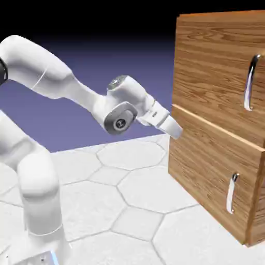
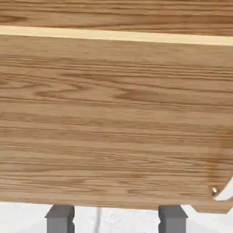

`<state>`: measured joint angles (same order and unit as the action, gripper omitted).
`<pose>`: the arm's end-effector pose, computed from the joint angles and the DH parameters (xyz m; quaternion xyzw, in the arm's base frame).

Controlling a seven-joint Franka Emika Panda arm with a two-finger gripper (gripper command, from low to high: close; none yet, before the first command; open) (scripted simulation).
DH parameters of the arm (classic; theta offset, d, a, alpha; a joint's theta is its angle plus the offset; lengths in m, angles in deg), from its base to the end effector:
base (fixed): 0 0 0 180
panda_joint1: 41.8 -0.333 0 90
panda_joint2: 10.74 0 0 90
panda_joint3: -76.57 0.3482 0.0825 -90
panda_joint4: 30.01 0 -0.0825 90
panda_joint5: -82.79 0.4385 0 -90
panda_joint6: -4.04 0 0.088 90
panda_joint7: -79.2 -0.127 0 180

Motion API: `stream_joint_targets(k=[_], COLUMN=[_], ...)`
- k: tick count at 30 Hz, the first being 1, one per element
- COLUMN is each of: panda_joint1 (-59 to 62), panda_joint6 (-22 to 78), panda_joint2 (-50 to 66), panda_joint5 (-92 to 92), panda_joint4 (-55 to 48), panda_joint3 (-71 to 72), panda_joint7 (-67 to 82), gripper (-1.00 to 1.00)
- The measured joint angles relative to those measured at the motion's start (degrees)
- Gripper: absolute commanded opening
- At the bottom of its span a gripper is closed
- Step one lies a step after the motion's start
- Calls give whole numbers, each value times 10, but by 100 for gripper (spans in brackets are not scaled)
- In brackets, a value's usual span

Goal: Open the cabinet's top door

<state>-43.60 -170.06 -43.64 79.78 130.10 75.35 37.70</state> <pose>0.4320 0.0084 0.4481 -0.8671 0.2998 -0.3738 0.1364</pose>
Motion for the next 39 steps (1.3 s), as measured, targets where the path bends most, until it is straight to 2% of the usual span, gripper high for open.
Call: stream_joint_targets(k=[39], panda_joint1=[-359], panda_joint6=[-30], panda_joint2=[-76], panda_joint5=[-972], panda_joint4=[-288], panda_joint3=[-397], panda_joint7=[310], gripper=[0])
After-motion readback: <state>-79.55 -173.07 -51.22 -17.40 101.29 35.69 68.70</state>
